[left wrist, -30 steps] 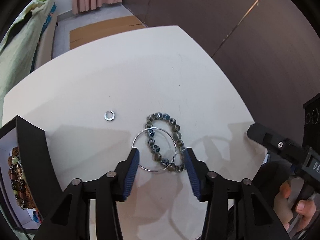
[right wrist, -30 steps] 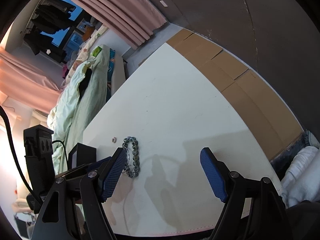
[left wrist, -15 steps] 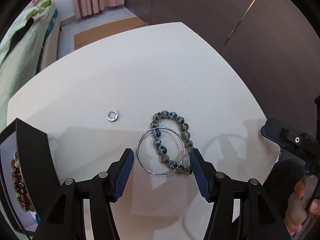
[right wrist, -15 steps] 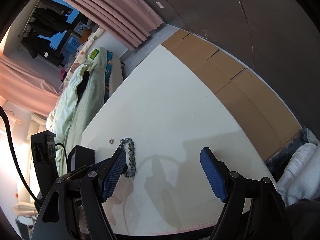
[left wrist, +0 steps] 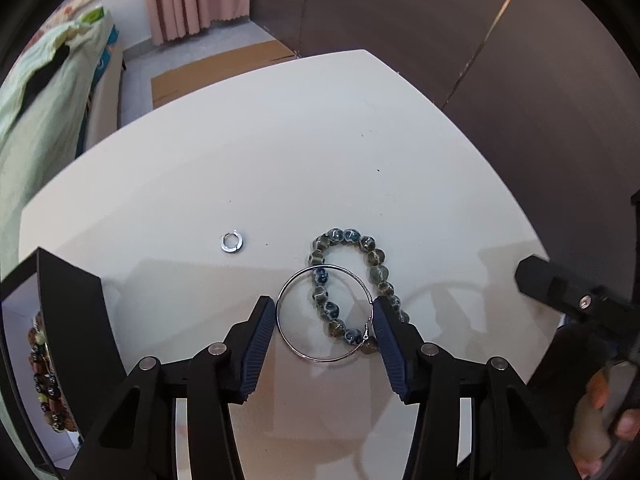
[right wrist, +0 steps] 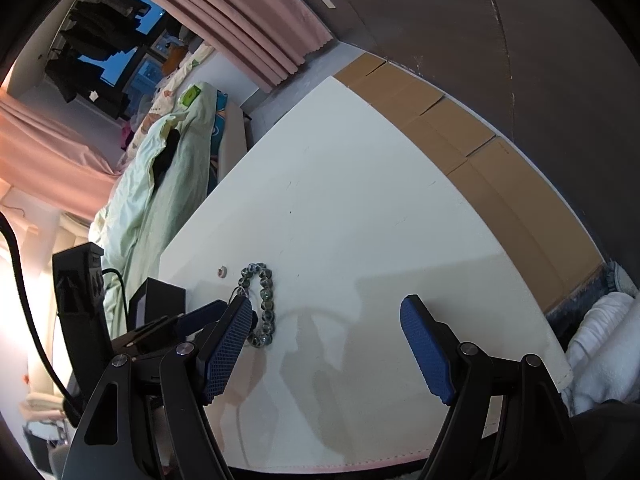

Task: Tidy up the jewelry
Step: 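Grasp the silver hoop with the left gripper while the right grasps the blue-grey bead bracelet, then lower the hoop and bracelet into the black box and open both grippers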

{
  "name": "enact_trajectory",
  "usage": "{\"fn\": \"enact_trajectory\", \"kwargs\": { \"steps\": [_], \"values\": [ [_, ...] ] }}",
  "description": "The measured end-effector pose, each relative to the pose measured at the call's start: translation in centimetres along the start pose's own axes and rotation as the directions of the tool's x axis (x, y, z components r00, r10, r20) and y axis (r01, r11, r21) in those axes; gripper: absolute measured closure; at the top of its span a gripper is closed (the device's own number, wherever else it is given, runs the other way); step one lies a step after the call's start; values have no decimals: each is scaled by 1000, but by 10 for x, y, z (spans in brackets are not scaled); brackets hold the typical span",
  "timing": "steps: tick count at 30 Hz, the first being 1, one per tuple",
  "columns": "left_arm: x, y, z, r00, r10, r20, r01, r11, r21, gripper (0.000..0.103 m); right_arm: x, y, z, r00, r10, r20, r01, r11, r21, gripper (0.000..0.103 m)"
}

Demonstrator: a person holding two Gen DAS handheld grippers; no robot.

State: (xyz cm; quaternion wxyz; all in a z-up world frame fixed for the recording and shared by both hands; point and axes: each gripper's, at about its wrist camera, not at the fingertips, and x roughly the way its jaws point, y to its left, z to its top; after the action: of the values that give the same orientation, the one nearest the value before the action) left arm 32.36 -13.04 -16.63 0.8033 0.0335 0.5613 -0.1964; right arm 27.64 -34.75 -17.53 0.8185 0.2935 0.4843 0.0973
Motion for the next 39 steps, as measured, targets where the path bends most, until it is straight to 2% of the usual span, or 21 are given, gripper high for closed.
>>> {"fn": "enact_trajectory", "kwargs": {
  "steps": [6, 10, 17, 24, 28, 35, 37, 39],
  "values": [
    [-20, 16, 6, 998, -52, 45, 55, 997, -63, 51, 6, 9, -2, 1000, 8, -4, -8, 1000, -25, 25],
    [-38, 27, 10, 993, -73, 93, 81, 992, -96, 51, 13, 16, -3, 1000, 12, -19, -13, 998, -60, 41],
    [-67, 50, 11, 983, -74, 167, 99, 984, -146, 51, 28, 38, -6, 999, -29, -36, 23, 988, -155, 61],
    [-85, 75, 7, 974, -77, 214, 121, 973, -199, 51, 48, 61, -10, 993, -106, -44, 92, 963, -252, 67],
    [-100, 85, 0, 966, -80, 244, 134, 968, -211, 51, 60, 76, -15, 984, -174, -29, 156, 936, -314, 70],
    [-118, 108, -14, 962, -55, 267, 120, 964, -237, 51, 69, 96, -23, 944, -324, 65, 319, 845, -429, 87],
    [-119, 115, -19, 964, -43, 264, 112, 961, -252, 51, 69, 99, -25, 937, -340, 77, 337, 827, -451, 91],
    [-120, 125, -24, 965, -28, 259, 100, 957, -271, 51, 68, 99, -24, 940, -332, 74, 328, 829, -453, 91]
  ]
}}
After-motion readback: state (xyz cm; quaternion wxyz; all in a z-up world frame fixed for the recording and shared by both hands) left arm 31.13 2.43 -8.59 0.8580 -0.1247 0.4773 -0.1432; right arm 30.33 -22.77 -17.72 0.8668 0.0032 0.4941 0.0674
